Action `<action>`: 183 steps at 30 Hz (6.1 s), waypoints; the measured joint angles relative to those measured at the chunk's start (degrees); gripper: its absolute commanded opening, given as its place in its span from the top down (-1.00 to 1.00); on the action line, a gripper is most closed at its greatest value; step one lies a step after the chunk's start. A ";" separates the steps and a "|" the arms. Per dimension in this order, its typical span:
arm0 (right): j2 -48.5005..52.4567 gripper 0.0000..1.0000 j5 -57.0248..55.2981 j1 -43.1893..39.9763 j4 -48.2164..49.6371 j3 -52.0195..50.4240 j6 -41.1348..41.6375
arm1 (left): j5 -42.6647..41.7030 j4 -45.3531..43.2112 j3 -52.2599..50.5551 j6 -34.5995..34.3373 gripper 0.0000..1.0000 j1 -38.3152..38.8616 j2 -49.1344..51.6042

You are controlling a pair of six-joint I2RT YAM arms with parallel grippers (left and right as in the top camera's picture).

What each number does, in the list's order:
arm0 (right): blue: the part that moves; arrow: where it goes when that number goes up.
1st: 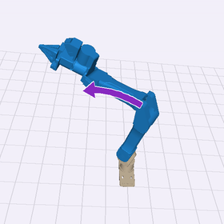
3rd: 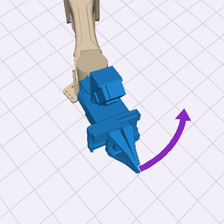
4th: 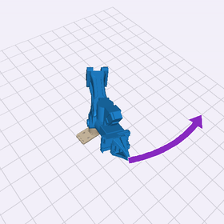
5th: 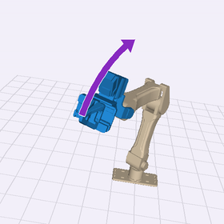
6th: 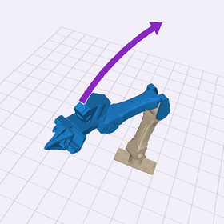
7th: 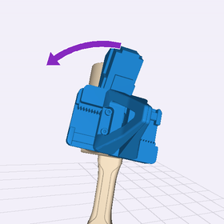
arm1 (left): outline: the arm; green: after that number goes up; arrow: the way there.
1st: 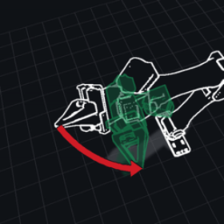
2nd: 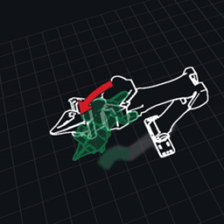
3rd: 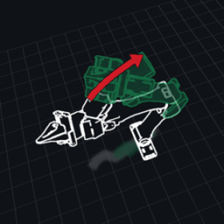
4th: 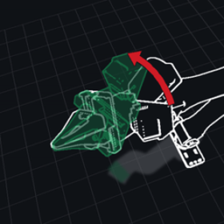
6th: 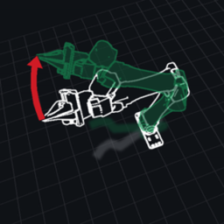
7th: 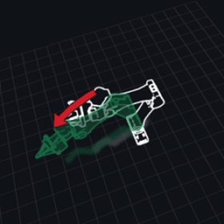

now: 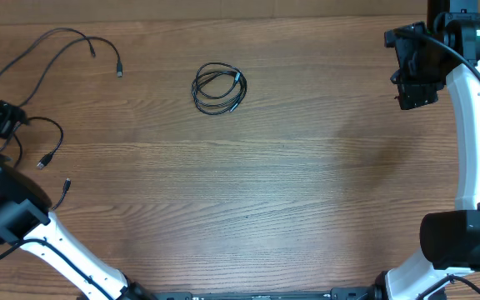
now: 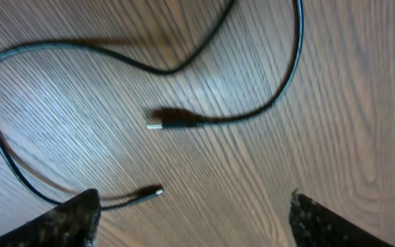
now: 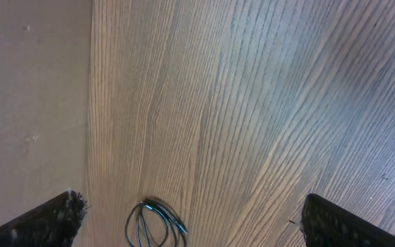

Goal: Untangle cables

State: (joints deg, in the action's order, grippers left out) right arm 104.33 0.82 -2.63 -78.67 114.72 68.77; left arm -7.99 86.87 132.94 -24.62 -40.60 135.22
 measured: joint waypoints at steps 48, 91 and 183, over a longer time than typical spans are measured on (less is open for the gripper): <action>0.00 -1.00 0.00 0.00 -0.02 0.00 -0.02 | 7.23 -37.68 -69.16 -17.42 -0.99 -2.19 -38.49; 0.00 -1.00 0.00 0.00 -0.02 0.00 0.00 | -31.82 -49.29 -68.22 -32.50 0.91 -11.26 -24.44; 0.00 -1.00 0.00 0.00 -0.04 0.00 -0.02 | -1.22 -49.81 -35.21 18.80 -0.99 52.54 -16.83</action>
State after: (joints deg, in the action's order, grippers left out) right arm 104.33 0.82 -2.63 -78.72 114.72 68.75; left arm -9.21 37.06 97.73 -5.82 11.94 118.39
